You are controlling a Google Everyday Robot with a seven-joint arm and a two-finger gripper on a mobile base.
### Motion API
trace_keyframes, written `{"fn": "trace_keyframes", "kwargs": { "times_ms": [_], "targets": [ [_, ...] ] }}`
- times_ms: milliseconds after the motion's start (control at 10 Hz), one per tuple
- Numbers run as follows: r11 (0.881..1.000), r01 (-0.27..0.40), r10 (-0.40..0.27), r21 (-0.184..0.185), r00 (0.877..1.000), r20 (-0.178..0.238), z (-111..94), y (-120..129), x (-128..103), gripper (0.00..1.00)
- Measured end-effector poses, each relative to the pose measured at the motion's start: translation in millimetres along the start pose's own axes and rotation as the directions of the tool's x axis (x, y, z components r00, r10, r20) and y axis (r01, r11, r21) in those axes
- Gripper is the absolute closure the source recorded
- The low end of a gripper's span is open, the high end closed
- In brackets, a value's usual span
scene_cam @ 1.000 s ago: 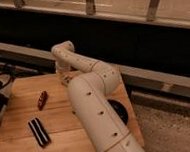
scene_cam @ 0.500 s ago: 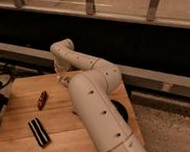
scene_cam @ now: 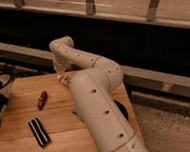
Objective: Stand the bottle upright
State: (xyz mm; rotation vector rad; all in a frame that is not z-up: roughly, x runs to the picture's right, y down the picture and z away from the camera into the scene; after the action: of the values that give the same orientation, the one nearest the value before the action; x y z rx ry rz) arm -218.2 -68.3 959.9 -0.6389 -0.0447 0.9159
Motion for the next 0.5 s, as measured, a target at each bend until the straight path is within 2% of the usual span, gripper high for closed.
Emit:
{"fn": "trace_keyframes", "kwargs": {
  "times_ms": [100, 200, 500],
  "targets": [
    [1.0, 0.002, -0.002, -0.001, 1.0, 0.0, -5.6, 2.2, -2.3, 0.9],
    [1.0, 0.011, -0.011, 0.01, 1.0, -0.007, -8.6, 3.5, -5.9, 0.78],
    [0.999, 0.041, -0.04, 0.017, 0.999, -0.032, 8.0, 8.9, -6.8, 0.49]
  ]
}}
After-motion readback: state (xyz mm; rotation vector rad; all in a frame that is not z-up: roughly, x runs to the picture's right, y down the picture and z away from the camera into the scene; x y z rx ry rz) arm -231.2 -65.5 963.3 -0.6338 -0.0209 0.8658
